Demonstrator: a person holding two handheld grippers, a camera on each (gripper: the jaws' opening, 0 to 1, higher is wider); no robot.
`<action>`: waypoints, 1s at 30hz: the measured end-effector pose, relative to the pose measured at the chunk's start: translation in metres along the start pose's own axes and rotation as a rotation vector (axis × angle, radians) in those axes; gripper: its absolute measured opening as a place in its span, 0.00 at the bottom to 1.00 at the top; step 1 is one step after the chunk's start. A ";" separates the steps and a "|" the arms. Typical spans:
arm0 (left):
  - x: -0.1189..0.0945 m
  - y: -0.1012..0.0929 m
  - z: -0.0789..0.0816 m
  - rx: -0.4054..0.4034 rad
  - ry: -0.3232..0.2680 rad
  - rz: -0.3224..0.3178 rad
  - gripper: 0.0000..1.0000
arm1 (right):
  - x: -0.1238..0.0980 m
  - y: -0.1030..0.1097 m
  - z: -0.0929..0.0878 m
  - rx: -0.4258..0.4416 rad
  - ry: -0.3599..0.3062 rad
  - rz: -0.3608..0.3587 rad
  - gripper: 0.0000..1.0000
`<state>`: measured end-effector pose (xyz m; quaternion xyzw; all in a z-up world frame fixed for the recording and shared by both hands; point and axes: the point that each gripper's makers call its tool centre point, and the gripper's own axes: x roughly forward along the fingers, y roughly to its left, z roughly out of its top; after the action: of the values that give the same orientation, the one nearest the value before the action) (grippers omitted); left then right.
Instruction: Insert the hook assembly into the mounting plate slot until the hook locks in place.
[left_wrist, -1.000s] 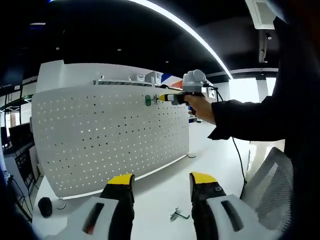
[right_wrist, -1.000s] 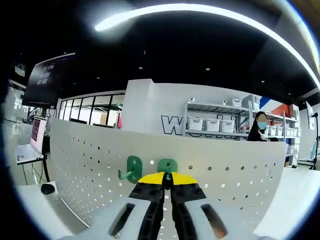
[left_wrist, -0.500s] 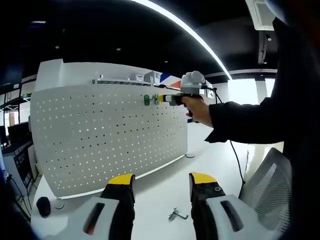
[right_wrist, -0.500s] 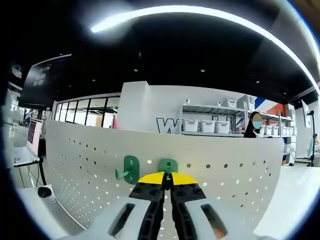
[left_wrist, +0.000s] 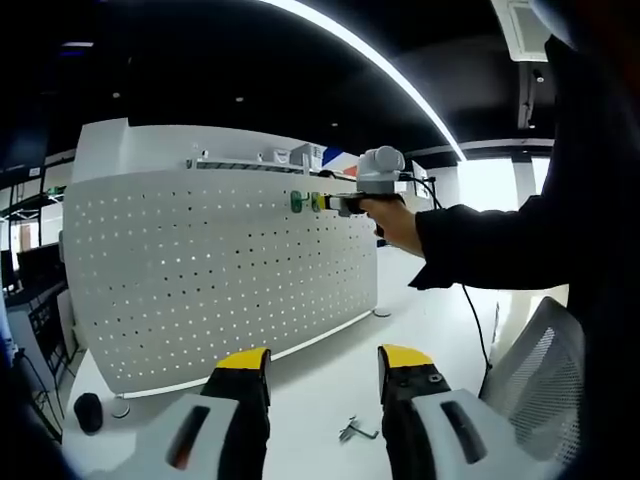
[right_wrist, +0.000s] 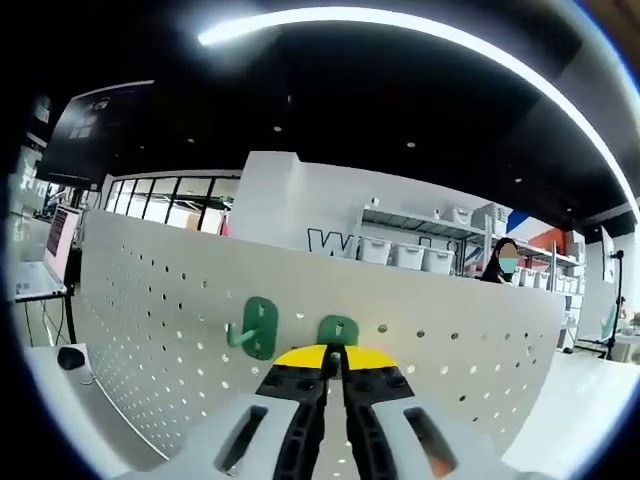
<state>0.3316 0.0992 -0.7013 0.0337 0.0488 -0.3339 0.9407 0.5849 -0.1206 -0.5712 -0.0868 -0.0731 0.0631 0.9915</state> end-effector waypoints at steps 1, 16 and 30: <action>0.000 0.000 0.000 0.000 0.001 0.001 0.44 | 0.000 0.000 0.000 0.001 -0.003 0.002 0.03; 0.000 0.000 -0.002 0.018 0.013 0.006 0.44 | -0.020 0.000 -0.003 0.052 0.015 0.034 0.14; 0.002 -0.005 -0.006 0.040 0.032 -0.013 0.43 | -0.058 0.012 0.008 0.060 -0.008 0.061 0.16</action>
<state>0.3290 0.0946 -0.7073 0.0576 0.0571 -0.3402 0.9368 0.5253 -0.1157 -0.5731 -0.0588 -0.0722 0.0958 0.9910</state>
